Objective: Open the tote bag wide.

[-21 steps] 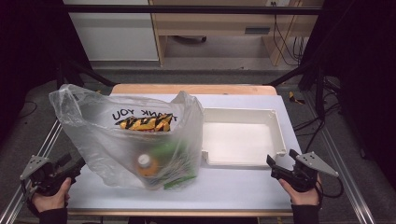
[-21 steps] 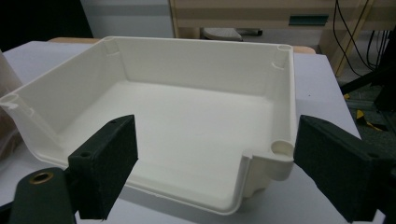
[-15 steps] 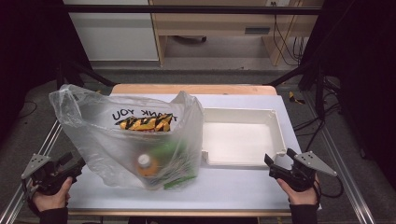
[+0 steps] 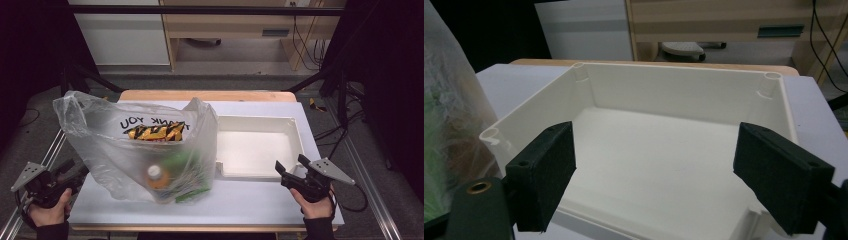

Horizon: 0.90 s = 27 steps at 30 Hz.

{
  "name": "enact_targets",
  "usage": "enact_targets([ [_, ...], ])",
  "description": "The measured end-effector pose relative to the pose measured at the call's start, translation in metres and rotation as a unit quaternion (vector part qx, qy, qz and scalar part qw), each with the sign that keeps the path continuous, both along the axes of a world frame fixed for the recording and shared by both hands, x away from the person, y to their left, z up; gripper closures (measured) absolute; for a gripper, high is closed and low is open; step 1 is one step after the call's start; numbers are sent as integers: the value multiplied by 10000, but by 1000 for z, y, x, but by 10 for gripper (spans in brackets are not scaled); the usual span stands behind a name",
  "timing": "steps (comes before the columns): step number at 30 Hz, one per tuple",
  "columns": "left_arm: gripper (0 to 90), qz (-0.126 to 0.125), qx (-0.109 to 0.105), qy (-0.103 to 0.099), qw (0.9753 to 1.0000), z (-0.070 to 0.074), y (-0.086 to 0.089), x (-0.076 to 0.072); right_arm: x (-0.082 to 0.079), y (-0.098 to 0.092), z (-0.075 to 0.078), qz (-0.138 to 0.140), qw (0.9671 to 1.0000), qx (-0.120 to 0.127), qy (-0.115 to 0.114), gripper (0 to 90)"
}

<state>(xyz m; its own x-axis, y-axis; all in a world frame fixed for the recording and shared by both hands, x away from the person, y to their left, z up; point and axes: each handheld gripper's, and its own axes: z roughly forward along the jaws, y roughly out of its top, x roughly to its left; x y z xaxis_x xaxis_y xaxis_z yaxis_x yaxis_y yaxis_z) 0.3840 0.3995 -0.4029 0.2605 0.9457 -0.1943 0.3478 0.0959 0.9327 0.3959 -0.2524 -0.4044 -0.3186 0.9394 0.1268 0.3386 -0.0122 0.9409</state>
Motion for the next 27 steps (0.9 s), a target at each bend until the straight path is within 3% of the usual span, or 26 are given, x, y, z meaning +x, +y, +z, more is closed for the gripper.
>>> enact_targets([
  [11,287,-218,-48,-434,9988,28,-5,-18,6,25,12,415,9991,70,2,263],
  [19,326,-354,-5,-581,9977,40,-9,-26,6,41,19,740,9972,89,-28,308],
  [25,386,-456,3,-555,9974,44,-18,-25,6,55,26,955,9954,76,-97,334],
  [27,408,-576,88,-444,9973,43,-27,-19,7,62,29,1036,9945,55,-121,340],
])
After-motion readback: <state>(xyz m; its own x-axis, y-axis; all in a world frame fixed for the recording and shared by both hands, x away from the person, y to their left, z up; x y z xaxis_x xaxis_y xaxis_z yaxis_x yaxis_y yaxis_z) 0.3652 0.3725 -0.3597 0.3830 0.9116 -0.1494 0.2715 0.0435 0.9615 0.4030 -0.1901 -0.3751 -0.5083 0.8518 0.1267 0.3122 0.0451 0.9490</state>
